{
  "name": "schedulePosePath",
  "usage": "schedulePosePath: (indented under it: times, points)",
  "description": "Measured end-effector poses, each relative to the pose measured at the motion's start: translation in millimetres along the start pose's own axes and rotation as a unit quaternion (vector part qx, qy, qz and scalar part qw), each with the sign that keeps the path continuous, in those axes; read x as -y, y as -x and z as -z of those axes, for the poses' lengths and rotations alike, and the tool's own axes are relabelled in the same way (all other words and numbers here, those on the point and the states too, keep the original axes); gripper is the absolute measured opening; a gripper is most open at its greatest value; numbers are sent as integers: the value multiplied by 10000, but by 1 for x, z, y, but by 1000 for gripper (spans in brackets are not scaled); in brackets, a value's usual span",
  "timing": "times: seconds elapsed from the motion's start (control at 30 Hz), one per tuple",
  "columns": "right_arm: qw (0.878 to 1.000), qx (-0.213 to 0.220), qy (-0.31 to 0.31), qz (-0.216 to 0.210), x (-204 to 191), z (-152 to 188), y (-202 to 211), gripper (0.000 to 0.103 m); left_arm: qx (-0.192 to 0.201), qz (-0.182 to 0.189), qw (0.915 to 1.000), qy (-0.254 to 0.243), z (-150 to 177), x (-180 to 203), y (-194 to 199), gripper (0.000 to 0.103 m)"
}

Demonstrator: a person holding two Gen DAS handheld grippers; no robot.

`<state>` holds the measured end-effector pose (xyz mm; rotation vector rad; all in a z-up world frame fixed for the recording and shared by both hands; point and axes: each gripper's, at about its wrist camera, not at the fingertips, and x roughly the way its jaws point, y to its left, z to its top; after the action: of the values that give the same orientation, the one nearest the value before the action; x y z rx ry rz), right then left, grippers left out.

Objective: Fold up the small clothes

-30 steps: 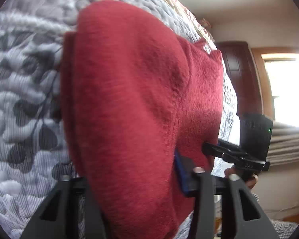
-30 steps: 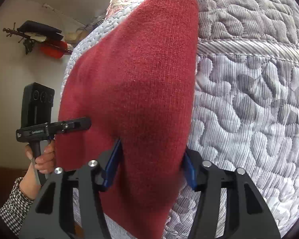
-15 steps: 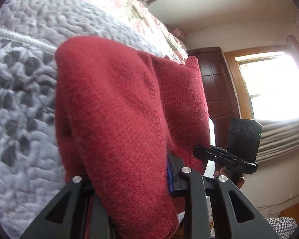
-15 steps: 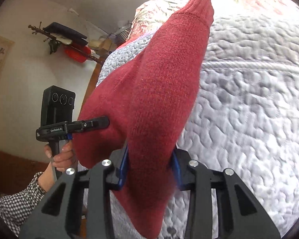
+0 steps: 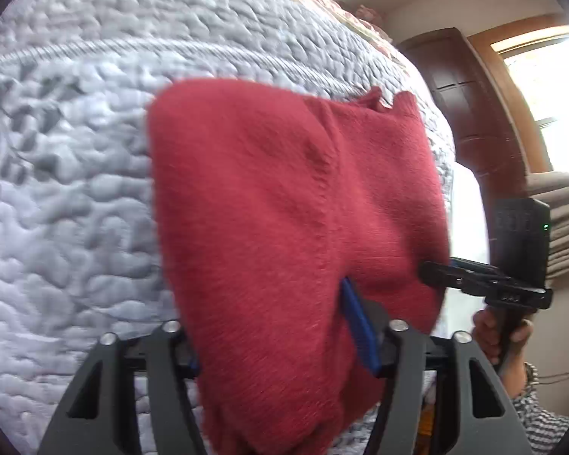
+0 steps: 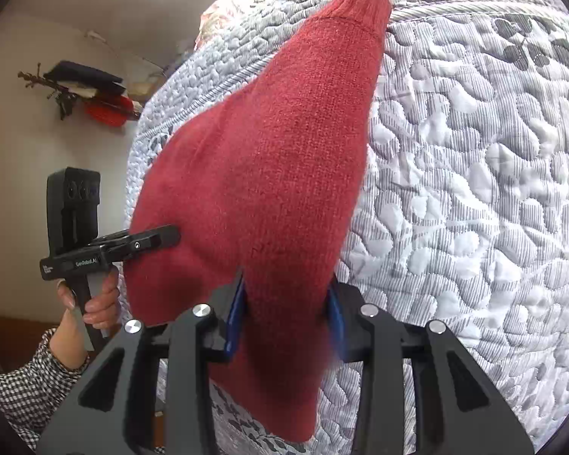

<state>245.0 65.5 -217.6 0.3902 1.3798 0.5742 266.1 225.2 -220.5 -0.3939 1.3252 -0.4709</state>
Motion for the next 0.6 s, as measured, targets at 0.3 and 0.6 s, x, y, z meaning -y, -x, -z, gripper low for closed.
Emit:
schedulePosePath:
  times: [0.3, 0.6]
  points:
    - [9996, -22, 221, 161, -10, -6, -3, 37, -258, 420, 9988, 71, -1, -32, -8, 88]
    - [9996, -21, 181, 200, -7, -10, -13, 39, -432, 1014, 9939, 51, -4, -32, -44, 93]
